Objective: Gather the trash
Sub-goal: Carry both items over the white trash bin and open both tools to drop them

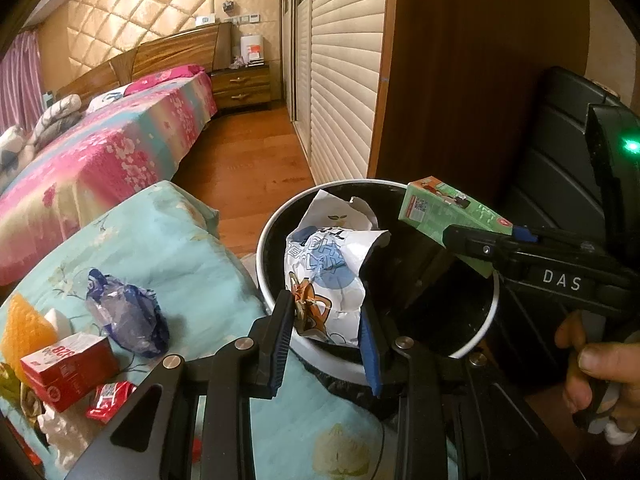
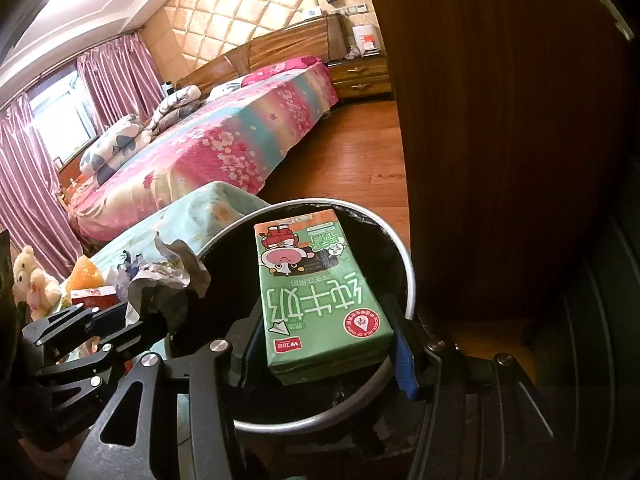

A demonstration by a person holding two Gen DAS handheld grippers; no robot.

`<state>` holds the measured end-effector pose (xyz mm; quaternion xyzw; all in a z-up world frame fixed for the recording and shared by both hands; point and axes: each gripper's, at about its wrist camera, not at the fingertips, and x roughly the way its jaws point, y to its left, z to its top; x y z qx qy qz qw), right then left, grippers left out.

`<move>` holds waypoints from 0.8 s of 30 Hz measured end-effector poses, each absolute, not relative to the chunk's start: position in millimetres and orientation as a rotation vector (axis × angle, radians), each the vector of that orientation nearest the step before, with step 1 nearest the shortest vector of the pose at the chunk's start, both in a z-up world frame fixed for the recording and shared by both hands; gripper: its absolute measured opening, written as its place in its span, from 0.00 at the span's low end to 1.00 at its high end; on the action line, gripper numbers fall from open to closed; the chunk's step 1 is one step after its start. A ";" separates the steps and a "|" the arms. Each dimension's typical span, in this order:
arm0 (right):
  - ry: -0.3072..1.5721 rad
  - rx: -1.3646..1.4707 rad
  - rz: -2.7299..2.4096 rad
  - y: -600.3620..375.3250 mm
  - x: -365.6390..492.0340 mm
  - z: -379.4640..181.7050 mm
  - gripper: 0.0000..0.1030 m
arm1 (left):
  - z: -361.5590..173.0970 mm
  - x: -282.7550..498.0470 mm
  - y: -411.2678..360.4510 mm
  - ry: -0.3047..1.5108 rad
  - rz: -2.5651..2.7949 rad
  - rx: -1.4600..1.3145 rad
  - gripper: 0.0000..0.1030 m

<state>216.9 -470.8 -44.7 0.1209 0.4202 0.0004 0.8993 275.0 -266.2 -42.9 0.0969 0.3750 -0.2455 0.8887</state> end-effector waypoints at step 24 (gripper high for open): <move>0.814 0.351 0.046 -444.9 179.8 -28.9 0.92 | -44.4 208.6 -206.8 0.738 -0.395 0.098 0.68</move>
